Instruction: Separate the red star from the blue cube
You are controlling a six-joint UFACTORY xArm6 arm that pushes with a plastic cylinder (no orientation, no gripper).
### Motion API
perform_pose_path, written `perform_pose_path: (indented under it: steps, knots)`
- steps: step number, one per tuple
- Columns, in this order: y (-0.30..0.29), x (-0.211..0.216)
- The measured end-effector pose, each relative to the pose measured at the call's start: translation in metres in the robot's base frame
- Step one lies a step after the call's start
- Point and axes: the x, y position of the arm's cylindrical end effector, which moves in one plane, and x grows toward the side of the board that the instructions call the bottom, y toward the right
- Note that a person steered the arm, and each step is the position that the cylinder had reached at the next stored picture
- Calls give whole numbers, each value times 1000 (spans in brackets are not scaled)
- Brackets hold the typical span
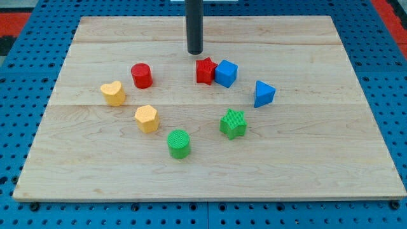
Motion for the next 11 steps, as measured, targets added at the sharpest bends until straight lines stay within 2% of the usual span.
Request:
perform_pose_path:
  steps: [1,2,3,4,5,8,11]
  knots:
    - [4,8]
    - [31,10]
    - [84,-2]
    - [91,41]
    - [102,63]
    - [103,100]
    - [36,104]
